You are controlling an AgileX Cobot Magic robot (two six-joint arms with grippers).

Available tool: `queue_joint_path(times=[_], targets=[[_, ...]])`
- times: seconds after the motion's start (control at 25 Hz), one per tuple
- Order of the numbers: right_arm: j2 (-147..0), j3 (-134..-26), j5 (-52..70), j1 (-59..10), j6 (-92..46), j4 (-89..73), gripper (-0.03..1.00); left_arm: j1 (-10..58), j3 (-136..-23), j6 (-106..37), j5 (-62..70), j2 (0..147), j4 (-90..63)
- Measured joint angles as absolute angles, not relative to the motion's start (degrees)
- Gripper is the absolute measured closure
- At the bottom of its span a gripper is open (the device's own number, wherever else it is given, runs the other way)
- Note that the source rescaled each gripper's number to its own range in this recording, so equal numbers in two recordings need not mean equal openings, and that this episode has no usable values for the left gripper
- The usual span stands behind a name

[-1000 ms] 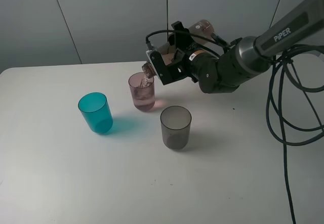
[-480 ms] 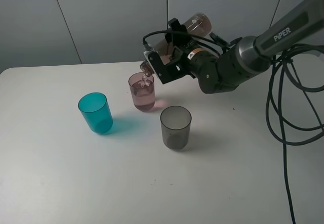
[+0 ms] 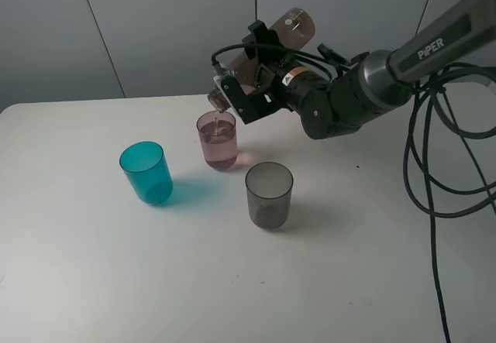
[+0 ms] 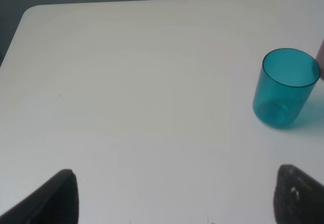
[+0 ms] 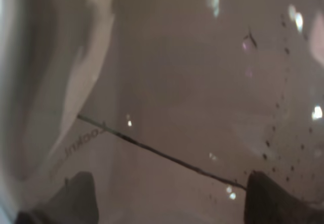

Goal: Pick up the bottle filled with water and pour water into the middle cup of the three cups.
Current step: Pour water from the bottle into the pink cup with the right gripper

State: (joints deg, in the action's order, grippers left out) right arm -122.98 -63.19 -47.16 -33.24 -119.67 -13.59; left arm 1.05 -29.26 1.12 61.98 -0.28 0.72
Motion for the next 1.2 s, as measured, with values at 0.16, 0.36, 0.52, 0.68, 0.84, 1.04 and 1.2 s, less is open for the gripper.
queue_joint_path(times=[0.16, 0.36, 0.52, 0.68, 0.84, 1.04, 1.2], targets=[[-122.98, -63.19, -47.16, -33.24, -119.67, -12.62, 0.97, 1.05, -29.26, 1.12, 61.98, -0.28, 0.72], [-122.98, -63.19, -47.16, -33.24, -119.67, -12.23, 0.97, 1.05, -29.26, 1.12, 61.98, -0.28, 0.72], [-122.98, -63.19, -47.28, -33.24, -119.67, -11.48, 0.97, 1.05, -29.26, 1.12, 61.98, -0.28, 0.72], [-122.98, -63.19, -47.28, -33.24, -119.67, -11.48, 0.97, 1.05, -29.26, 1.12, 61.98, -0.28, 0.72], [-122.98, -63.19, -47.28, -33.24, -119.67, -11.34, 0.97, 1.05, -29.26, 1.12, 61.98, -0.28, 0.72], [-122.98, -63.19, -46.69, -33.24, -115.66, -11.61, 0.97, 1.05, -29.26, 1.26, 61.98, -0.28, 0.72], [-121.33, -63.19, -43.30, -33.24, -102.29, -12.80, 0.97, 1.05, -29.26, 1.26, 61.98, -0.28, 0.72]])
